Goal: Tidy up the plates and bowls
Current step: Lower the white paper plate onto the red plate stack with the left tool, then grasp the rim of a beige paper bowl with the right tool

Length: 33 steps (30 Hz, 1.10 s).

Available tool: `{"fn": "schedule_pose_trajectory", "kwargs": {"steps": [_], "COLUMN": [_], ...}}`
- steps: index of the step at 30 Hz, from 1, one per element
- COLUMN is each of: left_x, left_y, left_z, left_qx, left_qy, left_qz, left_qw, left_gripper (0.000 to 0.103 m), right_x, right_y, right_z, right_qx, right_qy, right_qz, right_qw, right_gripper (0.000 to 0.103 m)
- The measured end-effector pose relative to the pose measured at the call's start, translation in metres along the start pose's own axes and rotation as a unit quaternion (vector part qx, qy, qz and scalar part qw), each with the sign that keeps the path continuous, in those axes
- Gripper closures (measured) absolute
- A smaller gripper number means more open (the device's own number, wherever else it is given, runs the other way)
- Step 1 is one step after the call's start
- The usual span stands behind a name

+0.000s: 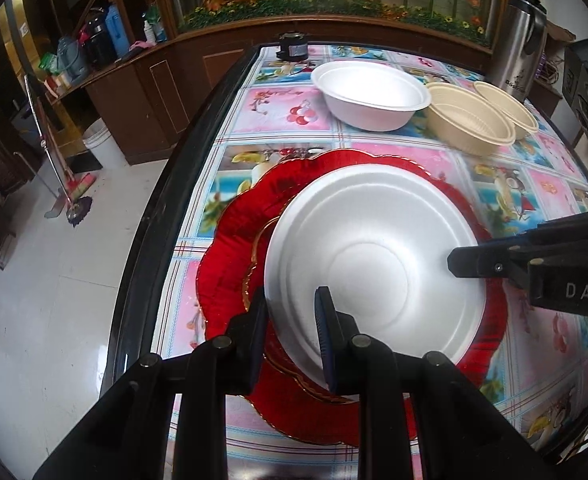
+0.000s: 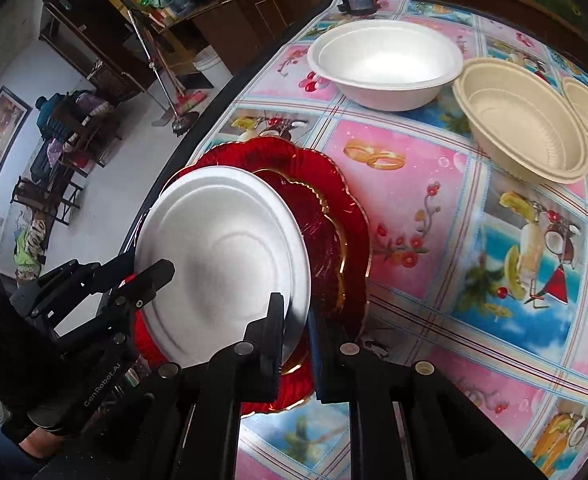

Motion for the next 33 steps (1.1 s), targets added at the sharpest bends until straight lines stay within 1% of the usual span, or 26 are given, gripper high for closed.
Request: {"fn": "schedule_pose_trajectory", "kwargs": {"steps": [4,7,8,9,11,12,13,17,19,20,21,23,24,26,27,29,30,32,33], "left_x": [0.000,0.000,0.000,0.000,0.000,0.000,0.000,-0.001,-0.002,-0.002,-0.003,-0.005,-0.006,-0.006,-0.006,-0.005,-0.004,-0.002,-0.001], "left_y": [0.002,0.002,0.001,0.001,0.000,0.000,-0.001,-0.014,-0.023,-0.027,-0.029,-0.033,-0.035,-0.037,-0.038,-0.038,-0.037,-0.035,-0.034], "left_z": [-0.004,-0.006,-0.007,-0.008,-0.009,-0.010,-0.011,-0.009,-0.006,-0.004,-0.002,0.004,0.009,0.018,0.023,0.031,0.035,0.039,0.041], "left_qx": [-0.005,-0.007,-0.010,-0.010,-0.010,-0.010,-0.010,-0.012,-0.010,-0.007,-0.006,-0.002,0.000,0.003,0.004,0.003,0.004,0.007,0.006], "left_qy": [-0.005,-0.010,-0.013,-0.015,-0.021,-0.023,-0.025,-0.025,-0.022,-0.020,-0.018,-0.012,-0.007,0.006,0.013,0.024,0.028,0.034,0.036], "left_qz": [-0.001,0.002,0.003,0.004,0.004,0.004,0.004,0.017,0.025,0.029,0.030,0.033,0.033,0.034,0.034,0.033,0.030,0.026,0.023], "left_qw": [1.0000,0.9999,0.9999,0.9998,0.9997,0.9997,0.9996,0.9995,0.9994,0.9994,0.9994,0.9994,0.9994,0.9994,0.9993,0.9992,0.9991,0.9991,0.9991], "left_gripper": [0.082,0.078,0.073,0.069,0.065,0.064,0.064,0.062,0.057,0.056,0.056,0.056,0.056,0.056,0.056,0.056,0.056,0.056,0.056], "right_x": [-0.002,-0.004,-0.003,-0.003,-0.003,-0.004,-0.005,-0.008,-0.012,-0.017,-0.022,-0.032,-0.041,-0.059,-0.069,-0.078,-0.085,-0.094,-0.097], "right_y": [0.008,0.010,0.010,0.009,0.006,0.004,0.002,-0.021,-0.038,-0.047,-0.054,-0.067,-0.073,-0.073,-0.071,-0.066,-0.060,-0.051,-0.046], "right_z": [0.000,-0.001,0.000,0.001,0.004,0.006,0.008,0.018,0.036,0.053,0.068,0.100,0.115,0.140,0.157,0.179,0.189,0.196,0.196], "right_qx": [-0.004,0.000,0.002,0.005,0.001,-0.003,-0.007,-0.020,-0.006,0.008,0.021,0.032,0.046,0.083,0.084,0.069,0.068,0.081,0.080], "right_qy": [0.002,-0.001,-0.002,-0.002,0.001,0.002,0.003,0.008,0.017,0.028,0.042,0.077,0.086,0.092,0.106,0.134,0.138,0.130,0.121], "right_qz": [-0.007,-0.008,-0.010,-0.010,-0.005,-0.004,-0.002,0.023,0.044,0.055,0.061,0.079,0.087,0.081,0.076,0.070,0.057,0.044,0.032], "right_qw": [1.000,1.000,1.000,1.000,1.000,1.000,1.000,1.000,0.999,0.998,0.997,0.993,0.991,0.989,0.988,0.986,0.986,0.987,0.989], "right_gripper": [0.088,0.088,0.088,0.087,0.080,0.076,0.074,0.074,0.074,0.074,0.074,0.074,0.074,0.074,0.074,0.074,0.074,0.074,0.074]}}
Point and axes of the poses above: each gripper's, at about its wrist camera, not at the fingertips, and y roughly the way its jaws point, z to its right, x to its underside, the point moved 4 cm from there along y, roughly the way its jaws point, and after that the axes turned 11 degrees about -z, right-handed, at the moved point
